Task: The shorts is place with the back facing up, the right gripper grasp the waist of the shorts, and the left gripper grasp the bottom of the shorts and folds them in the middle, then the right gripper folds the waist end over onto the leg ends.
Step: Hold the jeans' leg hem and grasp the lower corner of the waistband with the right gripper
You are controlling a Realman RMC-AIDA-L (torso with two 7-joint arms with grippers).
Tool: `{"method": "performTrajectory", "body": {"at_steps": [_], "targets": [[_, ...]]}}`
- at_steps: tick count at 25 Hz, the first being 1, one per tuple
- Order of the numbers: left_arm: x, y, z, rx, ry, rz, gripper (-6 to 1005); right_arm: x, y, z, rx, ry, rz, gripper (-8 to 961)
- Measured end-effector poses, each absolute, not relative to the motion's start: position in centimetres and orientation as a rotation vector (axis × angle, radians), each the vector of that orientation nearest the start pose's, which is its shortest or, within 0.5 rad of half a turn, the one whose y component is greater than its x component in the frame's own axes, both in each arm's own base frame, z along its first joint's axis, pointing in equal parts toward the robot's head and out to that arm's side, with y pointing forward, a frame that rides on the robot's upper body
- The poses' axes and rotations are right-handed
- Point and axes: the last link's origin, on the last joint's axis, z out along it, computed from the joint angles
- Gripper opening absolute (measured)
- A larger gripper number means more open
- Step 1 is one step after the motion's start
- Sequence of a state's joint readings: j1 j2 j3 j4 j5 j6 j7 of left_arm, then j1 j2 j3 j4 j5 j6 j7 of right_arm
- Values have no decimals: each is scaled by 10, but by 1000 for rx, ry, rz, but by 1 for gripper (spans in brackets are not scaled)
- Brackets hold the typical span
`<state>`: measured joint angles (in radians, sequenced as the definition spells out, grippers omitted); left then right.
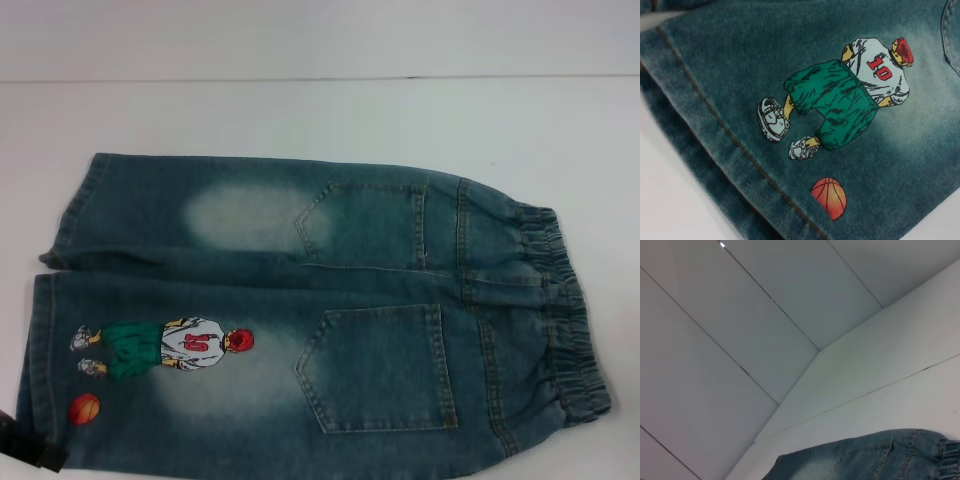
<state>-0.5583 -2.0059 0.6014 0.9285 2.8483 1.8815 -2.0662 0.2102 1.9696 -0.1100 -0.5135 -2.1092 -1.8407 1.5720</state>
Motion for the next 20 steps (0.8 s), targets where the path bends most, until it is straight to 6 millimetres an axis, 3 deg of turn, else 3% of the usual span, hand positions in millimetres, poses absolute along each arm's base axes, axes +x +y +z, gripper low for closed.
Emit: {"method": "performTrajectory", "body": {"at_steps": [20], "targets": [[-333,286,72,-2572,-1575,428,517,375,204,78,-2107,1316,1093,850]]}}
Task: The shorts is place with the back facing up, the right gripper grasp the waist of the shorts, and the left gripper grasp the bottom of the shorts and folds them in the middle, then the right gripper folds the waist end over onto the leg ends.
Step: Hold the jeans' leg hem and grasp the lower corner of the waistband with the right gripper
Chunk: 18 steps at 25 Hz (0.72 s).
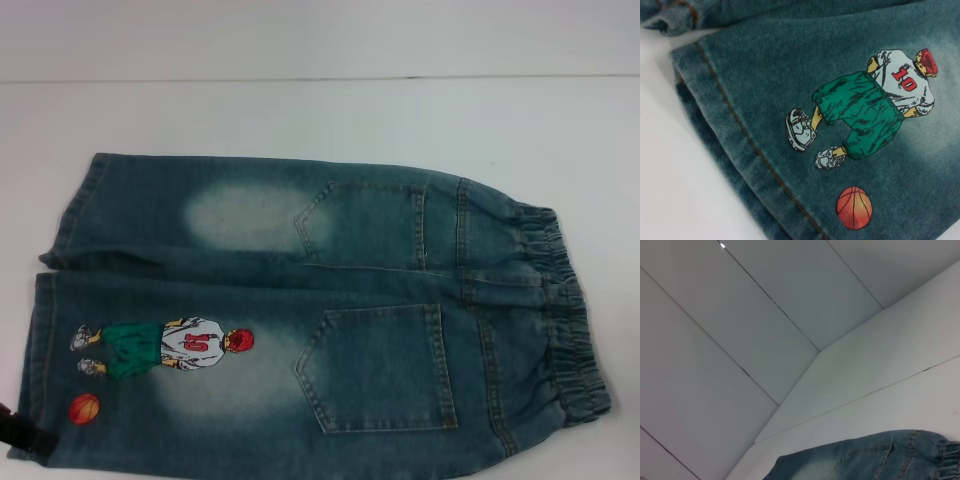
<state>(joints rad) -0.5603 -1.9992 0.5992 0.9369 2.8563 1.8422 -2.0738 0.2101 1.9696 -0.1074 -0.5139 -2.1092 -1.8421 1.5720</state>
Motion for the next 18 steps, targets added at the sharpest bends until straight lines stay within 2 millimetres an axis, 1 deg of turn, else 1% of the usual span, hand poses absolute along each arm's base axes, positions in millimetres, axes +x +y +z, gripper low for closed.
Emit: {"method": "performTrajectory", "body": {"at_steps": [10,11,18], "targets": [[-336,284,78,-2545,-1577,427,517,374,203,78,-2110,1317,1099,850],[-339,282,82,-2525,-1574,429,517,374,203,78,-2110,1316,1100,850],[-344,274,86,-2497,-1588,418,517,373,205,78,-2114,1312,1104,849]]}}
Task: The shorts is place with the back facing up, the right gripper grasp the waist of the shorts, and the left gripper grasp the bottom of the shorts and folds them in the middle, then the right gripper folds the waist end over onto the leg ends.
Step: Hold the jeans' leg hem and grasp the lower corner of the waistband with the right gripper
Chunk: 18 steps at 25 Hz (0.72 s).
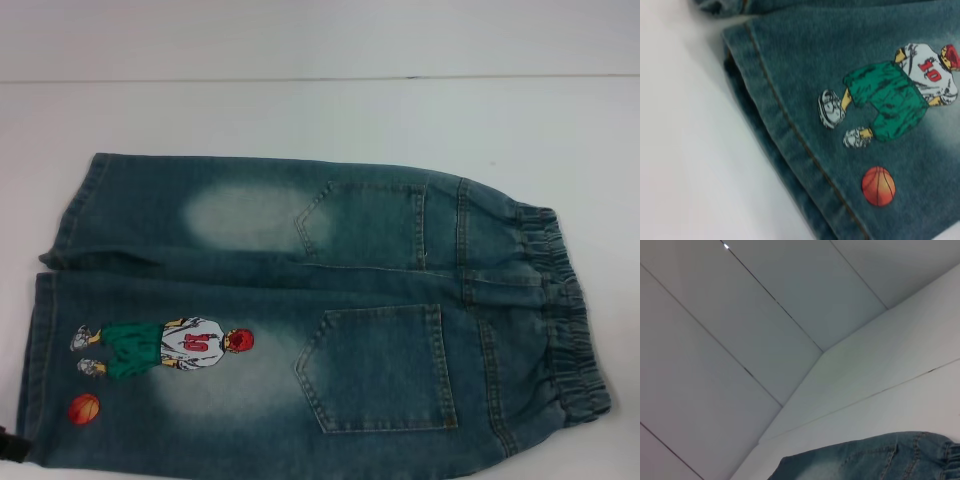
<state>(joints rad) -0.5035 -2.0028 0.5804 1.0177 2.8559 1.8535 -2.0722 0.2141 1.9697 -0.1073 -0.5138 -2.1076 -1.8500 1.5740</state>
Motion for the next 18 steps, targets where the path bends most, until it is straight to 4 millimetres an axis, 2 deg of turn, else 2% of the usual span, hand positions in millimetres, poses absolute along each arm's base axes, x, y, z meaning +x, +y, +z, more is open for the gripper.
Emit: {"method": "performTrajectory", "body": {"at_steps": [18], "targets": [[-342,267,79,-2527,-1544,353,516,370,207,79,-2130,1298,1123,850]]}}
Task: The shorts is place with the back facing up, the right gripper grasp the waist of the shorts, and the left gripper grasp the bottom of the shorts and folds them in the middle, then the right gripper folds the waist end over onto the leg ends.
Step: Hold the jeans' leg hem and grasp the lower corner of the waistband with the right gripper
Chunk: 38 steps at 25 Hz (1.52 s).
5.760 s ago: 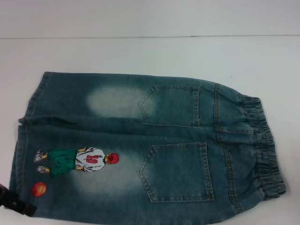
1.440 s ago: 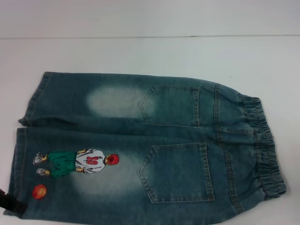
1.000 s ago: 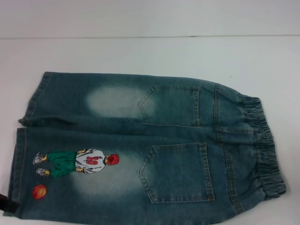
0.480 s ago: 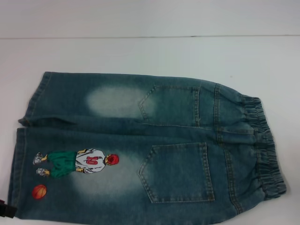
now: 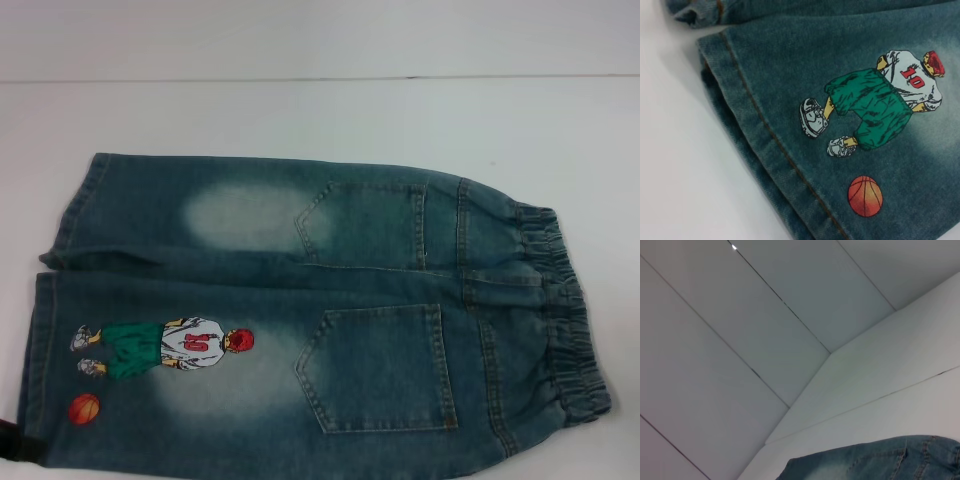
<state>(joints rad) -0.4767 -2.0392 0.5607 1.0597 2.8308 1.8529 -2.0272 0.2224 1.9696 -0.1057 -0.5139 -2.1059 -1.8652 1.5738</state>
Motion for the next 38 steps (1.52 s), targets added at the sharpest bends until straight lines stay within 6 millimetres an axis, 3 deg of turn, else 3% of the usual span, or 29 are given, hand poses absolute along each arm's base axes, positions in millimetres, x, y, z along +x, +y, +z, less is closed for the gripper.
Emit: {"method": "performTrajectory", "body": {"at_steps": [21,38], "targets": [[-349,265,76,-2531,-1512,354,516,369,209,80,-2129,1289,1130,850],[-348,264,72,-2569,-1479,359,339,368,211,80,-2124,1289,1139,850]]}}
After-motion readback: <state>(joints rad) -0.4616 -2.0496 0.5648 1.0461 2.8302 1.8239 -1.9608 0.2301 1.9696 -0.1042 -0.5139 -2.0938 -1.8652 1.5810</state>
